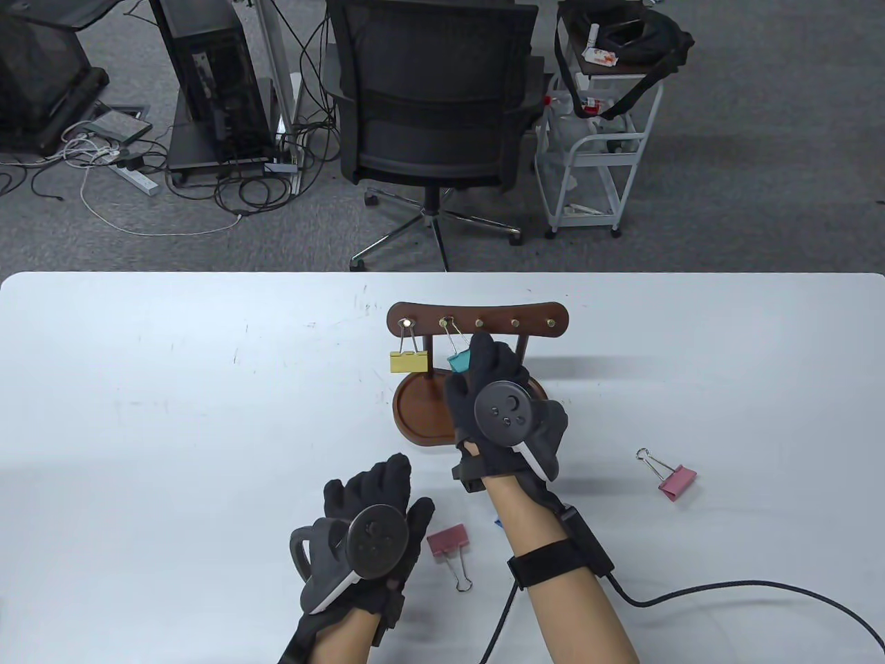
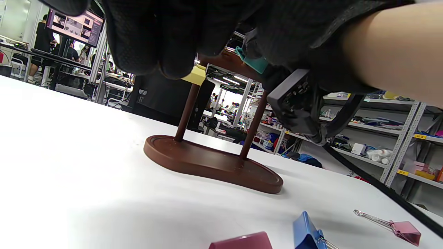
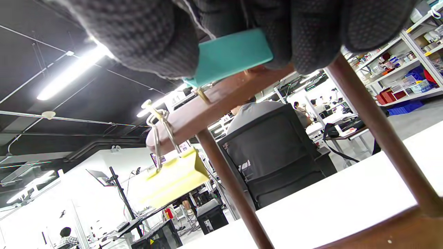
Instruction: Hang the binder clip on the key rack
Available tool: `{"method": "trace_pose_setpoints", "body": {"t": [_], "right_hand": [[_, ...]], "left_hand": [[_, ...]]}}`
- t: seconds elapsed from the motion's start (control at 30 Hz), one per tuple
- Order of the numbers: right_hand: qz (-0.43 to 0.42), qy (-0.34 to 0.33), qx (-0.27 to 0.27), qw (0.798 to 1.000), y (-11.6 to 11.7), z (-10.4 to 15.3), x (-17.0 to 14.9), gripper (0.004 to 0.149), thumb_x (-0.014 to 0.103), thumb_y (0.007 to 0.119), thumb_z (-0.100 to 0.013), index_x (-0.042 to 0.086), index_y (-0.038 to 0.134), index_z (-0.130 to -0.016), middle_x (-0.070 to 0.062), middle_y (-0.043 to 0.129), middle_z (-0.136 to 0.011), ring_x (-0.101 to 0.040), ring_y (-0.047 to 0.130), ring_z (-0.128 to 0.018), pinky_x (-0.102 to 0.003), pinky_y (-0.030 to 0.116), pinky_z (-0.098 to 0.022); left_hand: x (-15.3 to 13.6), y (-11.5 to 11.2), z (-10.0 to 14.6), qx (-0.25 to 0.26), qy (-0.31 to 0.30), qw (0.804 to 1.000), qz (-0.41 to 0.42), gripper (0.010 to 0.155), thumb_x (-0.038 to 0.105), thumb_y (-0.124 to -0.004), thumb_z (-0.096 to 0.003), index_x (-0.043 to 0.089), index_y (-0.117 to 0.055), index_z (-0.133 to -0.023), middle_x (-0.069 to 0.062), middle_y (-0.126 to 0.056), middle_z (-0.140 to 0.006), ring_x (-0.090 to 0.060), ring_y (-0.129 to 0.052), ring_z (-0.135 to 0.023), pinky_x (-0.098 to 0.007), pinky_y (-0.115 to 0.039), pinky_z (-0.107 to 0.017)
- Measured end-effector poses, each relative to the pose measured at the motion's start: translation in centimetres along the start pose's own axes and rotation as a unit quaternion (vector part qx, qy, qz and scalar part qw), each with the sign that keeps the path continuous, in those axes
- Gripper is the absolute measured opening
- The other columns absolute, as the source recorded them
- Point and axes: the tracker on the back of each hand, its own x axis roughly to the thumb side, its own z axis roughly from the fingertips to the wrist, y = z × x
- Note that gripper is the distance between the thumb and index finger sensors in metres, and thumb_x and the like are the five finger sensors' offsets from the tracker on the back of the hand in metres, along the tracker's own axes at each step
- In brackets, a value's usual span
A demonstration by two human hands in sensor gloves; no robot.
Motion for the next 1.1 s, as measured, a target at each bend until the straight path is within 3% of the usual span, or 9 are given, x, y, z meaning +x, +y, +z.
{"method": "trace_pose_setpoints", "body": {"t": [0.6,1.1], "right_hand": [[0.013,0.001,0.020,1.000,3.3,-0.2,-1.2,0.080,0.039,0.081,-0.055,0.000,0.044,-0.114,-0.033,0.057,-0.108,-0.058,0.069,-0.084,-0.070,0.060,-0.059],[0.011,0.002,0.029,1.000,2.6,0.0,-1.6,0.079,0.040,0.080,-0.058,-0.001,0.042,-0.115,-0.035,0.055,-0.109,-0.061,0.067,-0.086,-0.071,0.058,-0.060]], "left_hand": [[-0.1,0.0,-0.1,-0.010,0.011,1.000,0.000,0.073,0.042,-0.079,-0.0575,-0.002,-0.063,-0.113,-0.031,-0.076,-0.107,-0.059,-0.077,-0.093,-0.081,-0.046,-0.068],[-0.1,-0.1,-0.2,-0.015,0.012,1.000,0.003,0.073,0.042,-0.079,-0.0576,-0.002,-0.063,-0.113,-0.031,-0.076,-0.107,-0.059,-0.077,-0.093,-0.081,-0.046,-0.068]]}}
